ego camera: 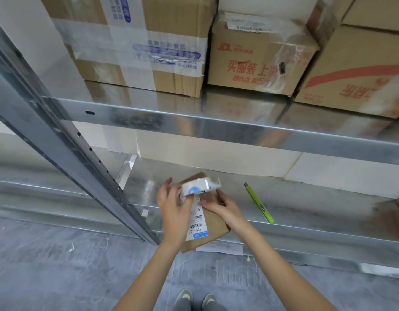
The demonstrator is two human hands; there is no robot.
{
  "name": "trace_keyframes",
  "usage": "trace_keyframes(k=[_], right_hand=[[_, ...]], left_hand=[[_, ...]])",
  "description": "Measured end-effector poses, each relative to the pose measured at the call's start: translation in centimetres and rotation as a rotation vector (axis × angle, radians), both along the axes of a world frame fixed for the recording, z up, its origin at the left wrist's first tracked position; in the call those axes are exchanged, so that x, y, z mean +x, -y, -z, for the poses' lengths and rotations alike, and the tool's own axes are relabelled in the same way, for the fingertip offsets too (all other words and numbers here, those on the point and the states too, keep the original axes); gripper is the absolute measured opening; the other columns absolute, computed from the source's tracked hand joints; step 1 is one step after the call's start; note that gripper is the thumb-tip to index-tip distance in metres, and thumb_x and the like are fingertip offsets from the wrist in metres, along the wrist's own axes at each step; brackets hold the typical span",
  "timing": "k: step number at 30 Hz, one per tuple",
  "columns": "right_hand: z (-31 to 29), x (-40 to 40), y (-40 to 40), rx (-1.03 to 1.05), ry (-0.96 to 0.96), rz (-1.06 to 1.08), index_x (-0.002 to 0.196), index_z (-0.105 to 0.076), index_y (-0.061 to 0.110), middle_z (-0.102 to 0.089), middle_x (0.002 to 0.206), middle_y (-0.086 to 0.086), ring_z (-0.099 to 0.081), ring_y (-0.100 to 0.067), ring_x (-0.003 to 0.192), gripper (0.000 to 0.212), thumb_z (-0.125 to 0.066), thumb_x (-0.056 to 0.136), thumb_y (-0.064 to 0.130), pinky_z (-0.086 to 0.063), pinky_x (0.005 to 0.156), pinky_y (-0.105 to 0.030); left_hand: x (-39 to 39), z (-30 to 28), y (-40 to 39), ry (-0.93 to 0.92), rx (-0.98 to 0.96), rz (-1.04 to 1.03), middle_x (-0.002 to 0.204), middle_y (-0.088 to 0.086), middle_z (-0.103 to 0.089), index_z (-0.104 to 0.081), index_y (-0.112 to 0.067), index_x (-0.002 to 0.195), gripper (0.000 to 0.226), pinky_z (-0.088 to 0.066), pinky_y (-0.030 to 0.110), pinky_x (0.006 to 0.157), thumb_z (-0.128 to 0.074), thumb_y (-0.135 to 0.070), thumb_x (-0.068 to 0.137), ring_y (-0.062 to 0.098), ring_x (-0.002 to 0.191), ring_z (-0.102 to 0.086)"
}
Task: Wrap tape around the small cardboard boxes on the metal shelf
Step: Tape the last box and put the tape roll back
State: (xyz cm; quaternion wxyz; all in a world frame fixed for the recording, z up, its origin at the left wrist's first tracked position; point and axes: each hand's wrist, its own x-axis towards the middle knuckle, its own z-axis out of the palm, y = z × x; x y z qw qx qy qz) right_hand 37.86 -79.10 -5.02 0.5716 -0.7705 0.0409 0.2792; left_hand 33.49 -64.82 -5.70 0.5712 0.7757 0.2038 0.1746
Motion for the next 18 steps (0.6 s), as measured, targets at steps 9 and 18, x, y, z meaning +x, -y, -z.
trace_keyframes(k=[9,18], right_hand=[[2.2,1.1,-1.6,-0.273,0.145,0.029,0.097,-0.057,0.043,-0.071,0.085,0.013,-0.066,-0.003,0.081,0.035,-0.052,0.065,0.056,-0.052,0.07,-0.03],[1.9,4.3,-1.9,-0.183,0.044,0.02,0.106,-0.064,0.024,-0.071,0.103,0.002,-0.065,-0.02,0.103,0.031,-0.076,0.077,0.03,-0.051,0.093,-0.039]], left_hand=[[3.4,1.1,2.8,-0.323,0.408,0.065,0.158,0.002,-0.027,-0.054,-0.025,0.133,0.043,-0.017,0.056,0.114,-0.059,-0.028,0.09,0.033,0.149,-0.006],[4.8,-0.7,1.5,-0.198,0.4,0.107,0.134,0.013,-0.056,-0.049,-0.004,0.133,0.042,-0.041,0.048,0.099,-0.047,0.001,0.091,0.034,0.12,-0.053]])
